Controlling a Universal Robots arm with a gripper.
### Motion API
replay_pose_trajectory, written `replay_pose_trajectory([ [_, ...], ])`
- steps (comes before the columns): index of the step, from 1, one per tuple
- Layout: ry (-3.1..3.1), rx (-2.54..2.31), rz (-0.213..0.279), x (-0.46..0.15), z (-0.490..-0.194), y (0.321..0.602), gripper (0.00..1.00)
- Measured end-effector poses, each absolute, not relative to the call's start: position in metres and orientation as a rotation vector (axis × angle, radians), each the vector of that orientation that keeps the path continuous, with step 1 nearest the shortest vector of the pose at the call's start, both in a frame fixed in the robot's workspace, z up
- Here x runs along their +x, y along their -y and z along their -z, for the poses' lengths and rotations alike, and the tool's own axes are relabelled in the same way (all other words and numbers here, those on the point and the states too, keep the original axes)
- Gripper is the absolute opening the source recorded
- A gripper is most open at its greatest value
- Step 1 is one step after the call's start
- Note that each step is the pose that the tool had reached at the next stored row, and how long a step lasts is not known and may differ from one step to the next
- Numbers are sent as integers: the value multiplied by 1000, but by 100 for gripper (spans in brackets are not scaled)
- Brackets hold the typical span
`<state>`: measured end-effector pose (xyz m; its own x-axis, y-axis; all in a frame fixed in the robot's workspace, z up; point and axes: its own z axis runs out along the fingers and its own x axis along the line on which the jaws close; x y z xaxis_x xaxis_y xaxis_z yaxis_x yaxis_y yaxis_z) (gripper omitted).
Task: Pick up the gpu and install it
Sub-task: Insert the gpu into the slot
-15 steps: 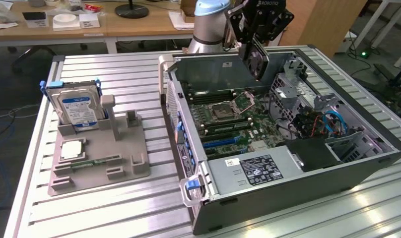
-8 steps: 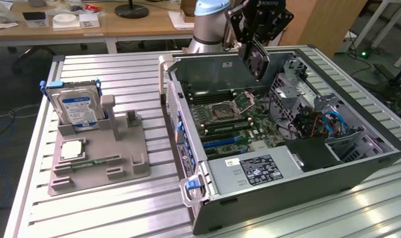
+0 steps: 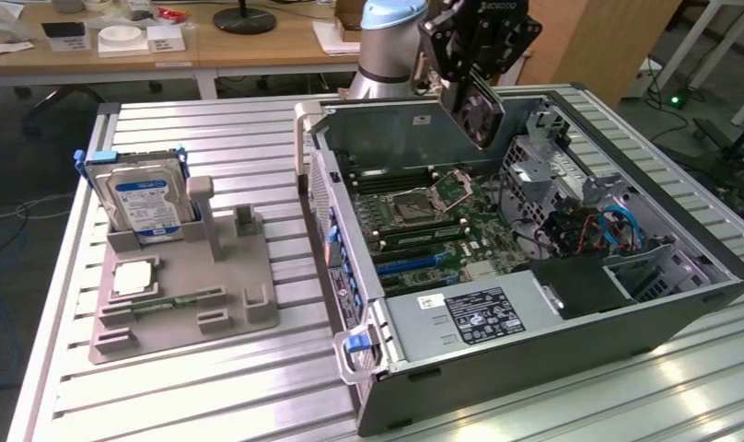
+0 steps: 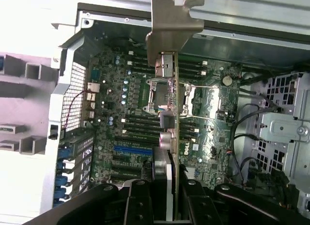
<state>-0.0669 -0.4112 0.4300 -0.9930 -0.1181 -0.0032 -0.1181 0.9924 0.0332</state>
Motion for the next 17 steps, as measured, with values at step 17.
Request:
replay_pose_trajectory([
  [17, -3117, -391, -54, -67, -430, 411, 28],
])
